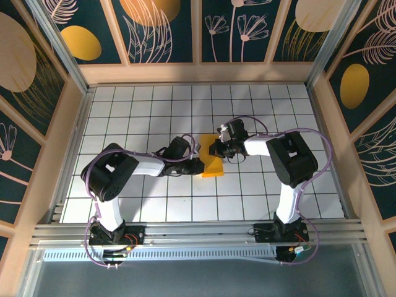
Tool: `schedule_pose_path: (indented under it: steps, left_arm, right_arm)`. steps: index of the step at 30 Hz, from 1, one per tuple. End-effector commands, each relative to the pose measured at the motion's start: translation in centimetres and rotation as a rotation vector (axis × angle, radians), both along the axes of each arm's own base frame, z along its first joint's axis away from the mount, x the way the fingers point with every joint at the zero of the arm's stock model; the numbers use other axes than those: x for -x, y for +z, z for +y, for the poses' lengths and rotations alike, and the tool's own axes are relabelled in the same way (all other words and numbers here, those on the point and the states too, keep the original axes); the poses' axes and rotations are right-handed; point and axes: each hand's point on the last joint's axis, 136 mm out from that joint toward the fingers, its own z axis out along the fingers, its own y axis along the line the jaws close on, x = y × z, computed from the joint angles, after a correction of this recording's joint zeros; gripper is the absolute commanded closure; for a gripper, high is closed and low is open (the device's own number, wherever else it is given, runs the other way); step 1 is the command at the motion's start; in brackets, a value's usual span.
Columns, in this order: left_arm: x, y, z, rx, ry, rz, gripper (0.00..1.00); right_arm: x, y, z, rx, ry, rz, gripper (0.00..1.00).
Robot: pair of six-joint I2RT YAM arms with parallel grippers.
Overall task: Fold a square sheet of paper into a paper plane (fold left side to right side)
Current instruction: First fold the square sheet of paper in half at the center of the table.
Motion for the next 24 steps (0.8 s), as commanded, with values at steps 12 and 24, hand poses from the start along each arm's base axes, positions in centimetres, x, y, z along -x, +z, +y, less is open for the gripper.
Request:
schedule_pose_path:
  steps: [12,24]
  left_arm:
    - [7.3,-3.8,2.5,-0.112,-0.142,0.166,0.90]
    - [8.5,-3.8,3.3,-0.133,-0.156,0.172,0.90]
  right_arm:
    - [2.2,-4.4,-2.8,0.150,-0.035,0.100,1.00]
    - [2.2,-4.4,-2.8,0.151,-0.035,0.099,1.00]
